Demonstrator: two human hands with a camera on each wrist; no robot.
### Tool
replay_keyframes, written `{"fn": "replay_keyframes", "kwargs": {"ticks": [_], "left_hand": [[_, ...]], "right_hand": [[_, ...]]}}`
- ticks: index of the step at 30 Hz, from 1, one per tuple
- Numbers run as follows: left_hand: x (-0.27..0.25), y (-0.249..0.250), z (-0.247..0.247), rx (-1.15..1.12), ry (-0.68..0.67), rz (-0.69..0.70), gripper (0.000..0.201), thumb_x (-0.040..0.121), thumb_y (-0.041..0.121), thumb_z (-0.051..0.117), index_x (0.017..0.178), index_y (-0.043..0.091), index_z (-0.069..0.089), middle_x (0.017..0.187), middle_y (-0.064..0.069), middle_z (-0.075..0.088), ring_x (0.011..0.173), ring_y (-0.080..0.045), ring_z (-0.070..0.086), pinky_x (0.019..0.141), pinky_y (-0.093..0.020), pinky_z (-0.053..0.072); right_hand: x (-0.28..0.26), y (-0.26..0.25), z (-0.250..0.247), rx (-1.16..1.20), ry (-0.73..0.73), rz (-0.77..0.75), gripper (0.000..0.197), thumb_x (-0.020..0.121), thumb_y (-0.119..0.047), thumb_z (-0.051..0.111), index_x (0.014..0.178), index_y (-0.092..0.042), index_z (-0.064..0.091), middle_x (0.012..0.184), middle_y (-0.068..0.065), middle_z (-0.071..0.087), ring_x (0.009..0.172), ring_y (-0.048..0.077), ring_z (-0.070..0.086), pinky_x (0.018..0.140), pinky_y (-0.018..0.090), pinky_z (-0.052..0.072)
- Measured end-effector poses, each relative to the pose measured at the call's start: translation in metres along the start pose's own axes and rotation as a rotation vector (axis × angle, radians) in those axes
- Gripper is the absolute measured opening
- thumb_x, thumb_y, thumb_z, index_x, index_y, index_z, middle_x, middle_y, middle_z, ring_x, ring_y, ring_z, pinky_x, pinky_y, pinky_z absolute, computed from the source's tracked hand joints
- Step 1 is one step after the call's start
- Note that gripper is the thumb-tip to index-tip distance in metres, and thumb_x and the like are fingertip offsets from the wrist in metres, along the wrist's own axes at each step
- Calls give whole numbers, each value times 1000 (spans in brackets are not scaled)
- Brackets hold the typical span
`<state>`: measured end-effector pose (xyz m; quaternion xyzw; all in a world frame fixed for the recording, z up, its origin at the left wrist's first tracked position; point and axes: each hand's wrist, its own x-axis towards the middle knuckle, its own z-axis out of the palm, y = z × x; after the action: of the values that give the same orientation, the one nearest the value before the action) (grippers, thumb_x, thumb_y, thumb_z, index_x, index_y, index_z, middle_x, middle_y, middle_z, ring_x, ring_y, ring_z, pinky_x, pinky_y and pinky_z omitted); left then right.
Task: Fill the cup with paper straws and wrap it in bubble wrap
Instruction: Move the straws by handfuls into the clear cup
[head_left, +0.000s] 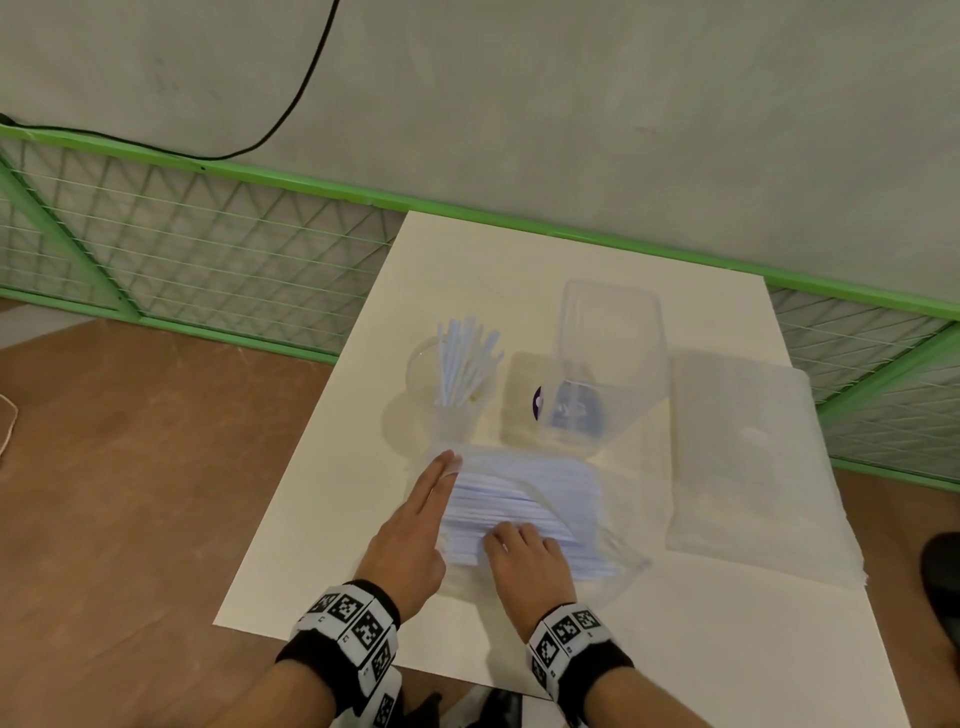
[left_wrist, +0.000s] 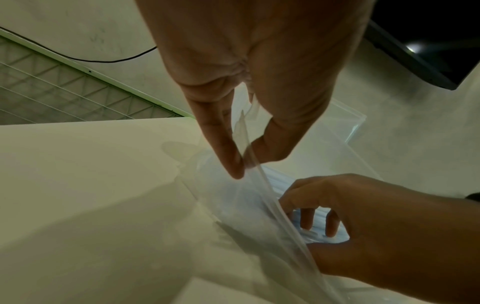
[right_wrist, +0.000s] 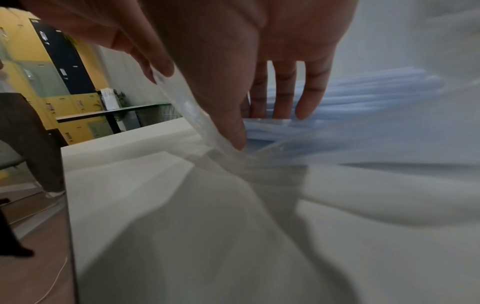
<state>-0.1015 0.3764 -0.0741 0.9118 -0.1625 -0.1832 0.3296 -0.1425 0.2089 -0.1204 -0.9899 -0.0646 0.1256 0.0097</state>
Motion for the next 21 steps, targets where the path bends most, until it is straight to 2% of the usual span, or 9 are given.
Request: {"fn": "replay_keyframes", "kwargs": {"ticks": [4, 7, 9, 10, 12, 14, 17, 21], "left_hand": [[-1, 0, -1, 5, 0, -7, 110, 74, -12, 53, 153, 40, -3, 151, 39, -22, 101, -14, 61, 68, -29, 55], [-1, 1, -2, -12, -4, 4, 111, 73, -13, 53, 152, 42, -3, 152, 39, -21, 110, -14, 58, 72, -29, 55], [-1, 1, -2, -11, -6, 4, 112, 73, -13, 52, 151, 43, -4, 152, 39, -20, 106, -14, 59, 71, -30, 55], [-1, 1, -2, -8, -5, 2, 112, 73, -13, 52, 152, 43, -5, 152, 39, -20, 103, -14, 60, 70, -30, 55], [-1, 1, -2, -1, -5, -2, 112, 74, -12, 52, 152, 42, -5, 152, 38, -21, 100, -13, 60, 70, -29, 55], [-1, 1, -2, 7, -6, -8, 112, 74, -12, 53, 152, 43, -7, 152, 38, -22, 98, -11, 59, 70, -29, 55], [-1, 1, -2, 7, -2, -9, 111, 74, -11, 54, 153, 40, -4, 153, 37, -20, 102, -12, 59, 70, -29, 55], [0, 2, -3, 20, -3, -17, 109, 75, -11, 54, 154, 38, -3, 152, 38, -21, 95, -9, 58, 67, -25, 53]], "right_hand": [[3, -1, 2, -19, 33, -17, 49, 44, -16, 91, 89, -18, 73, 84, -1, 70, 70, 22, 67, 55, 36, 53], [6, -1, 3, -25, -23, 5, 47, 41, -16, 91, 84, -19, 73, 81, -2, 69, 68, 22, 66, 54, 37, 53], [8, -1, -1, -35, -49, 14, 41, 45, -14, 90, 82, -18, 73, 81, -1, 68, 70, 23, 66, 57, 38, 53], [8, -1, -4, -37, -77, 14, 36, 55, -13, 86, 89, -17, 73, 87, 2, 69, 79, 25, 67, 64, 41, 53], [9, -1, -6, -52, -122, -11, 32, 85, -8, 64, 116, -13, 64, 115, 8, 63, 109, 32, 59, 89, 47, 46], [11, 2, -3, -110, -111, -53, 36, 95, -6, 46, 131, -10, 52, 131, 11, 54, 123, 34, 47, 102, 49, 35], [13, 2, -5, -143, -143, -57, 35, 96, -6, 44, 129, -11, 52, 129, 12, 57, 123, 33, 47, 104, 49, 33], [12, 3, -8, -86, -100, -39, 27, 88, -5, 51, 111, -12, 63, 111, 9, 67, 111, 33, 57, 95, 47, 40]]}}
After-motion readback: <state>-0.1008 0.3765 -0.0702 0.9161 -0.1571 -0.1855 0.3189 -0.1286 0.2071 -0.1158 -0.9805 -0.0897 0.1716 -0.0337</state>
